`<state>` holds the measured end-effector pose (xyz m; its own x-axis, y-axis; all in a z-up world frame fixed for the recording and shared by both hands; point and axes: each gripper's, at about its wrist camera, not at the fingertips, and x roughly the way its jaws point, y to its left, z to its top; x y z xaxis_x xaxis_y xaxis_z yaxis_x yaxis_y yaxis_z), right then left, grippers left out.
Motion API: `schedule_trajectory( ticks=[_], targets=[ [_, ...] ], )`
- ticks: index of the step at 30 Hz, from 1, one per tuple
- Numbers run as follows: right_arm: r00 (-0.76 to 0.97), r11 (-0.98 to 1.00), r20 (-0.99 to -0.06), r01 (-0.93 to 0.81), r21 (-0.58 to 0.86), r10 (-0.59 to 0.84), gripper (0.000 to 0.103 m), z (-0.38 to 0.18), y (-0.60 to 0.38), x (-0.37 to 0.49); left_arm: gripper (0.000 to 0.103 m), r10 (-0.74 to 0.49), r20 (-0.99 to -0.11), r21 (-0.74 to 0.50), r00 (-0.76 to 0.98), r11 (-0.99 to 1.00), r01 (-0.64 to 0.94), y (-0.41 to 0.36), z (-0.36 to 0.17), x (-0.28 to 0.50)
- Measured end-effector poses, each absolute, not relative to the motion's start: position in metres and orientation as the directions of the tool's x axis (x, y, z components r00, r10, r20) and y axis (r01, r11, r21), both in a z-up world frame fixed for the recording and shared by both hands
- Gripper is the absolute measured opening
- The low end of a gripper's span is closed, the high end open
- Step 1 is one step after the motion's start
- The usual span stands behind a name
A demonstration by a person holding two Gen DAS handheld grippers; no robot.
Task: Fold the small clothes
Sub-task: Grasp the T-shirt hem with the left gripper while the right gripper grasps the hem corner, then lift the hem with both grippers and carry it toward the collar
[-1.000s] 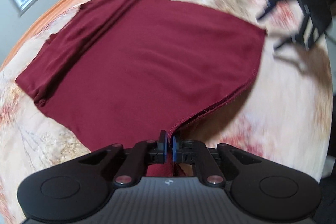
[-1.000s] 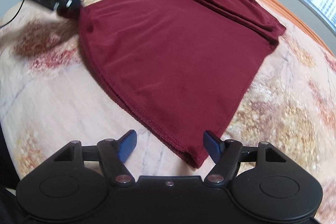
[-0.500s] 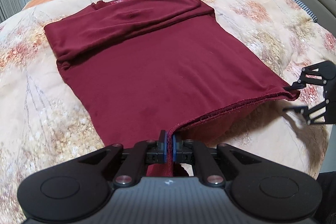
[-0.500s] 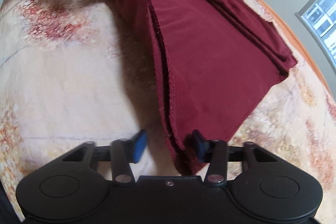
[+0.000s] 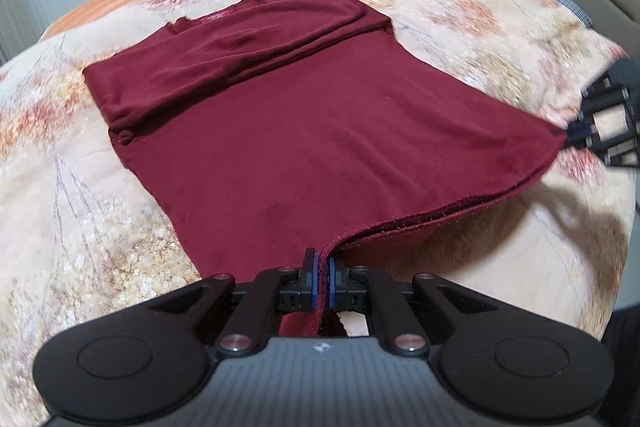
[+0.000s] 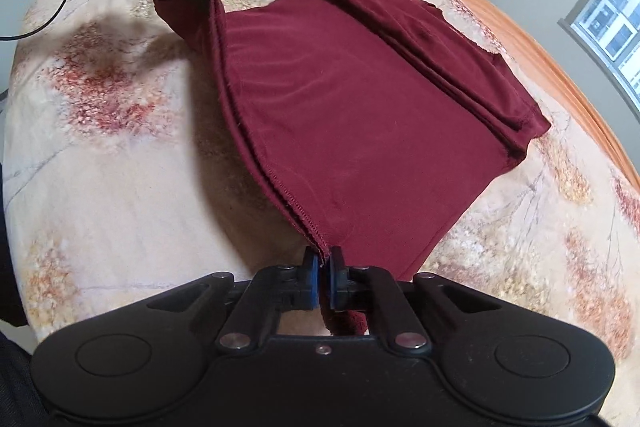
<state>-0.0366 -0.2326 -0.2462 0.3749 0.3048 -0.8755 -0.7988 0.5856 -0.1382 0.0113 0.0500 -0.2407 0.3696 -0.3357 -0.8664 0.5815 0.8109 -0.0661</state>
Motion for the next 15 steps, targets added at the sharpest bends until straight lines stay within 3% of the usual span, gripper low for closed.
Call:
schedule_trajectory(
  ticks=[15],
  targets=[
    [0.287, 0.422, -0.864, -0.901, -0.098, 0.413, 0.004, -0.210, -0.243, 0.000, 0.005, -0.235, -0.870, 0.033, 0.434, 0.849, 0.527, 0.039, -0.212, -0.017]
  ],
)
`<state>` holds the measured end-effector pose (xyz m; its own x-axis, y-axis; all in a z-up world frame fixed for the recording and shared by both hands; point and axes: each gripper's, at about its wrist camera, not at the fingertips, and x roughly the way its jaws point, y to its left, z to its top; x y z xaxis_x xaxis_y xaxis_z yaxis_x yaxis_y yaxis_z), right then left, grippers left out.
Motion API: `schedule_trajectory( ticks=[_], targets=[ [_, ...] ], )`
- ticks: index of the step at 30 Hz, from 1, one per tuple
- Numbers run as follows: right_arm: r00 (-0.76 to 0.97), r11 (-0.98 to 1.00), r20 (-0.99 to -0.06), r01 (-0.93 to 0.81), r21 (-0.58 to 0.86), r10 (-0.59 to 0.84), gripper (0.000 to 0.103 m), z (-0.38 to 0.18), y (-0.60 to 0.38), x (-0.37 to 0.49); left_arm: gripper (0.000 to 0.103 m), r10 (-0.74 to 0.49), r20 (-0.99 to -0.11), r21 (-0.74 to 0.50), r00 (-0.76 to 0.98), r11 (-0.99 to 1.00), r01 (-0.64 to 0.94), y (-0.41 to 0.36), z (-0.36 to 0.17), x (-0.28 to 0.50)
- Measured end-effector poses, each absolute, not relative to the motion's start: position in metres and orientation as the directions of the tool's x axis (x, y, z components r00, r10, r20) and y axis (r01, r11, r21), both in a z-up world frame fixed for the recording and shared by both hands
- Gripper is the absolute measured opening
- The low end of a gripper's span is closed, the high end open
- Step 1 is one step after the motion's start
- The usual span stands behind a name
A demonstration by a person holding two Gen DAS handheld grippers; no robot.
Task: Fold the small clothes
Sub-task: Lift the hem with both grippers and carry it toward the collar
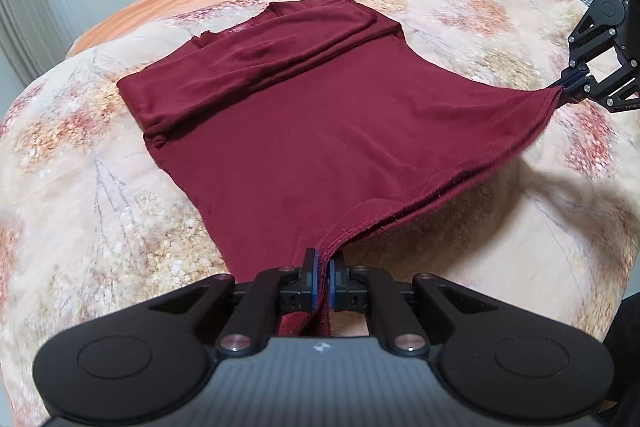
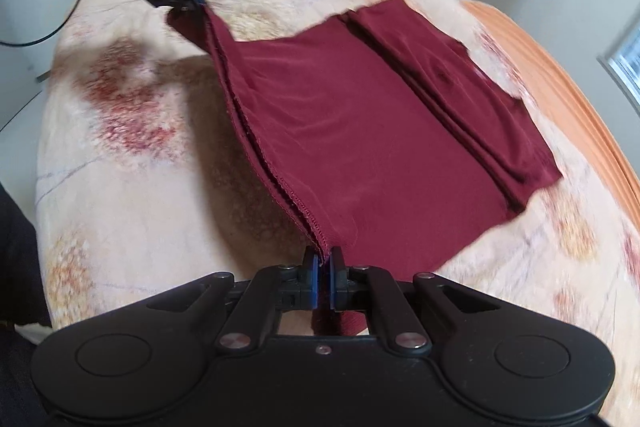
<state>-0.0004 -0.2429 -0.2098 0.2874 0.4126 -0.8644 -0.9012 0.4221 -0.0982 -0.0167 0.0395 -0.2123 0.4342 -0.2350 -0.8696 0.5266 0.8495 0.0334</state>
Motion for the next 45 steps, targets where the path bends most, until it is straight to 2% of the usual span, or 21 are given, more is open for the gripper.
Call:
schedule_trajectory(
  ticks=[7, 12, 20, 34, 45],
  targets=[
    [0.218, 0.298, -0.847, -0.952, -0.074, 0.485, 0.004, -0.199, -0.251, 0.023, 0.005, -0.161, -0.881, 0.080, 0.444, 0.875, 0.477, 0.020, -0.205, -0.024],
    [0.177, 0.290, -0.834, -0.957, -0.022, 0.523, 0.004, -0.192, -0.256, 0.045, 0.005, -0.143, -0.880, 0.080, 0.453, 0.896, 0.437, 0.020, -0.197, -0.025],
    [0.169, 0.317, -0.836, -0.948, 0.006, 0.523, 0.004, -0.182, -0.254, 0.066, 0.004, -0.199, -0.865, 0.070, 0.461, 0.861, 0.503, 0.024, -0.182, -0.007],
    [0.239, 0.476, -0.856, -0.879, 0.010, 0.458, 0.004, -0.168, -0.226, 0.099, 0.004, -0.352, -0.812, -0.003, 0.465, 0.800, 0.600, 0.053, -0.176, 0.057],
    [0.258, 0.485, -0.858, -0.875, -0.012, 0.444, 0.004, -0.167, -0.217, 0.132, 0.004, -0.368, -0.805, -0.012, 0.466, 0.795, 0.607, 0.064, -0.177, 0.088]
  ],
)
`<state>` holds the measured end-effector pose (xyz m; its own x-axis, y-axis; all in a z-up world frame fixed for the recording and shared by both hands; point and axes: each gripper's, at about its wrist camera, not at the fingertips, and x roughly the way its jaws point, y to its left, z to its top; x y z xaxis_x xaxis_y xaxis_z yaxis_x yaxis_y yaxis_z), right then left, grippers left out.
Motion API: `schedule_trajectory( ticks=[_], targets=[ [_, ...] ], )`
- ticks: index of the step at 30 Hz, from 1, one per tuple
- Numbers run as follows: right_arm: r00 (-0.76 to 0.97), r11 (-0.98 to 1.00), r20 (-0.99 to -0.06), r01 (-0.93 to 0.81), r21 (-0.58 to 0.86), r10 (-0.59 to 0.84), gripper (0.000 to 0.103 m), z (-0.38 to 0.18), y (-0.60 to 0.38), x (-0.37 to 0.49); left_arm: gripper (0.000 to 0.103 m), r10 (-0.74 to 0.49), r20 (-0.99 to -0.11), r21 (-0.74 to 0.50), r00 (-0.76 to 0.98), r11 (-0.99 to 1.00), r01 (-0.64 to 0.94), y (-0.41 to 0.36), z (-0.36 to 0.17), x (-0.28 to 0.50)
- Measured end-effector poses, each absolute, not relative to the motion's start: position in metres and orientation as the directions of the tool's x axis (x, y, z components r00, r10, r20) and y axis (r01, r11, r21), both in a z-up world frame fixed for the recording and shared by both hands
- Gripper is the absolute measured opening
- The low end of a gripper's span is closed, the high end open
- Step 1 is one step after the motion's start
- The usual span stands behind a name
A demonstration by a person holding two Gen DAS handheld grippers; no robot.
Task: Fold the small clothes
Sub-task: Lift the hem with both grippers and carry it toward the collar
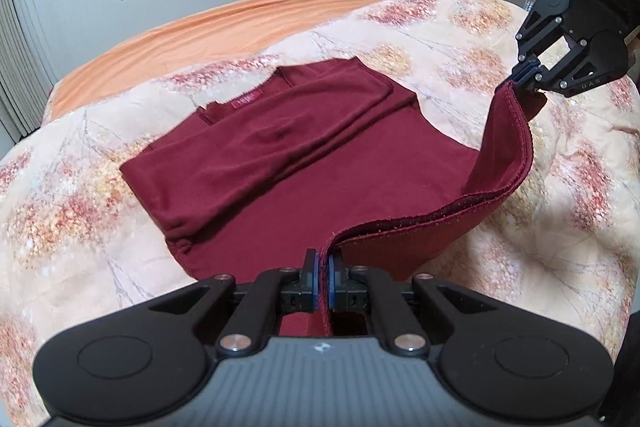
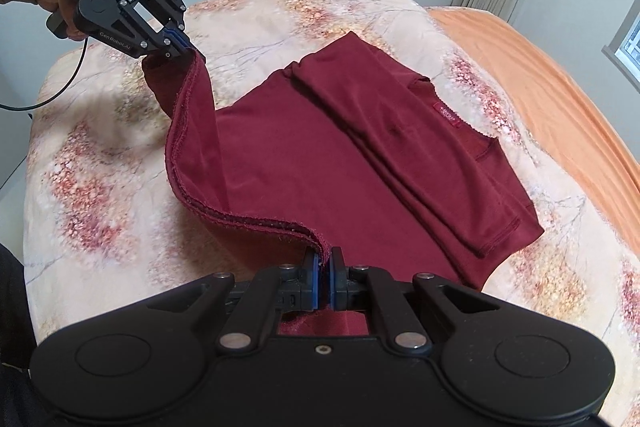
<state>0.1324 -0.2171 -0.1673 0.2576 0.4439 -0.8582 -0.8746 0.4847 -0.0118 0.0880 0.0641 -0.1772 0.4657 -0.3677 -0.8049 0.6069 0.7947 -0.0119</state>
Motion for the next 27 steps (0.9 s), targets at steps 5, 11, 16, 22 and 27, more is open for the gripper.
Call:
schedule_trajectory(
  ticks=[5, 11, 16, 22, 27],
  targets=[
    [0.270, 0.479, -0.854, -0.877, -0.028, 0.445, 0.004, -0.163, -0.221, 0.147, 0.004, -0.375, -0.790, -0.034, 0.485, 0.817, 0.576, 0.073, -0.169, 0.102],
    [0.281, 0.468, -0.849, -0.883, -0.045, 0.449, 0.004, -0.159, -0.225, 0.170, 0.004, -0.365, -0.779, -0.023, 0.511, 0.830, 0.557, 0.073, -0.159, 0.125],
    [0.302, 0.464, -0.845, -0.883, -0.073, 0.442, 0.004, -0.158, -0.228, 0.195, 0.004, -0.361, -0.767, -0.009, 0.531, 0.833, 0.553, 0.069, -0.151, 0.154],
    [0.335, 0.487, -0.820, -0.870, -0.079, 0.465, 0.004, -0.158, -0.233, 0.236, 0.004, -0.350, -0.754, 0.012, 0.556, 0.838, 0.545, 0.067, -0.152, 0.202],
    [0.349, 0.491, -0.809, -0.867, -0.087, 0.473, 0.004, -0.171, -0.231, 0.284, 0.004, -0.339, -0.749, 0.022, 0.569, 0.846, 0.533, 0.071, -0.172, 0.248]
  ],
)
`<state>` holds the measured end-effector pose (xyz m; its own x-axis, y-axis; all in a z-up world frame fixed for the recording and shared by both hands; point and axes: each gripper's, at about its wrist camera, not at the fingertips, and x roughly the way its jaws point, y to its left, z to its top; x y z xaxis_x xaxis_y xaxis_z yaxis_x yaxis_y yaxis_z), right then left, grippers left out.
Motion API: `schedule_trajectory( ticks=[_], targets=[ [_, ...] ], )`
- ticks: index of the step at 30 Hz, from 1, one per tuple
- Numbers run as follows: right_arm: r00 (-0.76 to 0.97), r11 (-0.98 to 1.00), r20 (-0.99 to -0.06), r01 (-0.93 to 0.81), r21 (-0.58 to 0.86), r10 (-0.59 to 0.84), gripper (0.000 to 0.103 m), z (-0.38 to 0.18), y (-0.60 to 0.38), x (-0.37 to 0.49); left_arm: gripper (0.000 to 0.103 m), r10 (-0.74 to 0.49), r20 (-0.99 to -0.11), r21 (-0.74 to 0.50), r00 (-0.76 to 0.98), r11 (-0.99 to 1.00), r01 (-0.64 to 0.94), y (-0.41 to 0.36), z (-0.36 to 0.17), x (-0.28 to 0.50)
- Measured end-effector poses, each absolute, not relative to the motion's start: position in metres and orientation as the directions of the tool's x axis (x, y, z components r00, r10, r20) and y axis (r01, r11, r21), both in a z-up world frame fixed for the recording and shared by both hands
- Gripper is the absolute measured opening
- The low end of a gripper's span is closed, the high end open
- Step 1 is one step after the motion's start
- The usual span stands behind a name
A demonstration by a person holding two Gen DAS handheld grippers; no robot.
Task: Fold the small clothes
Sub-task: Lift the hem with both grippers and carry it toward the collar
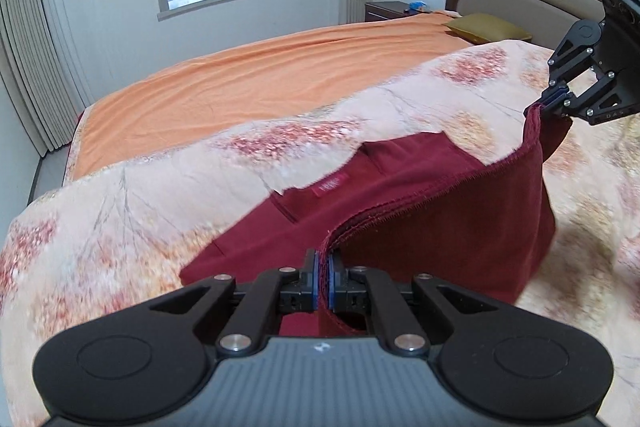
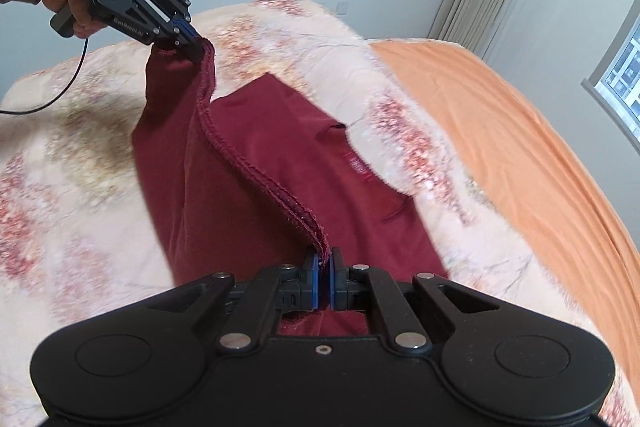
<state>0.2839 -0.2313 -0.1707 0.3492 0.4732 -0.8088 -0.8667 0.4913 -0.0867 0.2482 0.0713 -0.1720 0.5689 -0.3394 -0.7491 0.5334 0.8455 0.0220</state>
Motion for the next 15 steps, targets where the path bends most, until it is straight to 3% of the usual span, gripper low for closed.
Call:
schedule_trajectory(
  ticks=[15],
  targets=[
    [0.309, 0.556, -0.845, -0.831, -0.016, 0.436, 0.004, -0.257, -0.213, 0.422, 0.004, -0.324, -0.769, 0.015, 0.551, 0.853, 0.522, 0.089, -0.251, 0.362]
  ],
)
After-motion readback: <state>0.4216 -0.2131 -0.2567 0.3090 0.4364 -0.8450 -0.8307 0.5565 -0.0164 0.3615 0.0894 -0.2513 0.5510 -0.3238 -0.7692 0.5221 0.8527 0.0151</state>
